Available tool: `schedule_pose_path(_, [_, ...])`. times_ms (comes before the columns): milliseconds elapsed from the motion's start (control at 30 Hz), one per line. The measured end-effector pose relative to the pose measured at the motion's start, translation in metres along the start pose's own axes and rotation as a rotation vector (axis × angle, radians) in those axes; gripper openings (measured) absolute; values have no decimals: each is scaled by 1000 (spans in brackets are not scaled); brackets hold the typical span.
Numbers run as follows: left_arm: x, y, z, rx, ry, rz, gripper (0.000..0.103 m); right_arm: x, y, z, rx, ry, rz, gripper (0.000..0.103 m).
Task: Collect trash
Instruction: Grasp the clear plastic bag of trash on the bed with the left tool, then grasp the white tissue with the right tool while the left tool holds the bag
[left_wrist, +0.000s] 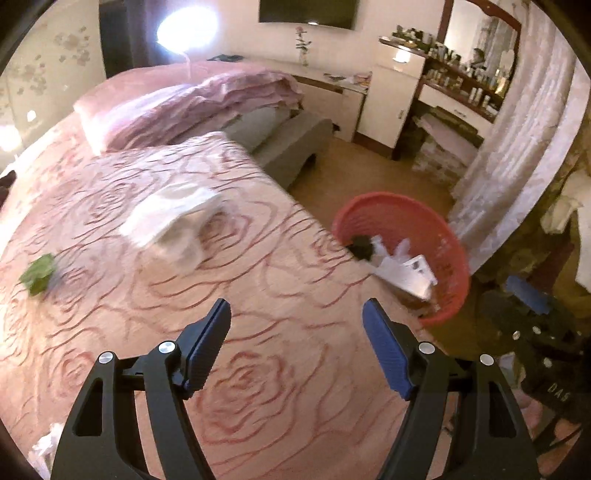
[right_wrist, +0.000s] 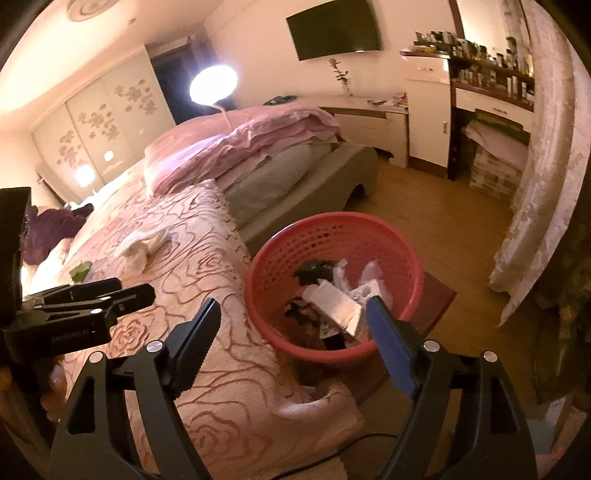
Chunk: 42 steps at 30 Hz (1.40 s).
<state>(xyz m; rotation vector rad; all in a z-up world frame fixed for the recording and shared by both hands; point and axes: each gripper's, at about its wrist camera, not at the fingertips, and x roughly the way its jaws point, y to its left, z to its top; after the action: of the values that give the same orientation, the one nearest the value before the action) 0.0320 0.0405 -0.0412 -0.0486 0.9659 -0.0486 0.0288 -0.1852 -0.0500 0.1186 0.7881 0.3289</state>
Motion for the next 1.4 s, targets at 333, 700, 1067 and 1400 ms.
schedule_pose_path(333, [-40, 56, -32, -57, -31, 138, 77, -1, 26, -12, -69, 9, 47, 79])
schedule_pose_path(700, [-99, 140, -77, -214, -59, 300, 81, -5, 35, -15, -87, 9, 82, 79])
schedule_pose_path(1067, [-105, 177, -124, -273, -23, 320, 81, -4, 44, -19, -102, 23, 108, 79])
schedule_pose_path(1400, [-90, 173, -132, -284, -27, 251, 69, 1, 56, -23, -133, 45, 119, 79])
